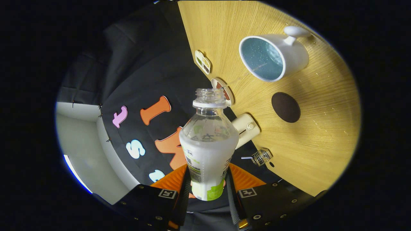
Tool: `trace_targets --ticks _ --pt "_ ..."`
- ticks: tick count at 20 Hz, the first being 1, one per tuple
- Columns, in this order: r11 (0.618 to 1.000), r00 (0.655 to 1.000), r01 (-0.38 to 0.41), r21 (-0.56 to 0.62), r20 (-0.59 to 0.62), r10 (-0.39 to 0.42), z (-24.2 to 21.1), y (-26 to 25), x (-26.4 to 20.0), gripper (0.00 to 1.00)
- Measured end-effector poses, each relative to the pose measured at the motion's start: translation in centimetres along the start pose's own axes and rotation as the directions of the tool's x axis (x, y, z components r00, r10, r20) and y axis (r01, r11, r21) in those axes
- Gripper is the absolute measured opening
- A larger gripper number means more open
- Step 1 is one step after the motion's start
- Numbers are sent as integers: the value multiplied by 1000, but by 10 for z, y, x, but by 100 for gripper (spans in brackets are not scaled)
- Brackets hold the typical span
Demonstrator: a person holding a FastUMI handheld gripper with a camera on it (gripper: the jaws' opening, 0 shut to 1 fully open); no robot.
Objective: Take the bottle from table, then pour the juice into the cup, finally place the bottle on the coaster
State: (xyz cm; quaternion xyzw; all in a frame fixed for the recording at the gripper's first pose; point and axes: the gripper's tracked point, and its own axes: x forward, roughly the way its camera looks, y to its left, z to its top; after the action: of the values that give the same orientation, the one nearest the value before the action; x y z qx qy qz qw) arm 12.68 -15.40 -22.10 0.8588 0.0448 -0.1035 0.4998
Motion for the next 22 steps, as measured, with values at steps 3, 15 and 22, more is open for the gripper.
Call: trace_targets --ticks 3,15,22 --pt "996 1000 27 -79 0 -28 1 -9 -1 55" --pt "575 987 139 -807 63 -149 8 -8 3 55" --pt "77 985 108 -991 97 -141 6 -13 26 55"
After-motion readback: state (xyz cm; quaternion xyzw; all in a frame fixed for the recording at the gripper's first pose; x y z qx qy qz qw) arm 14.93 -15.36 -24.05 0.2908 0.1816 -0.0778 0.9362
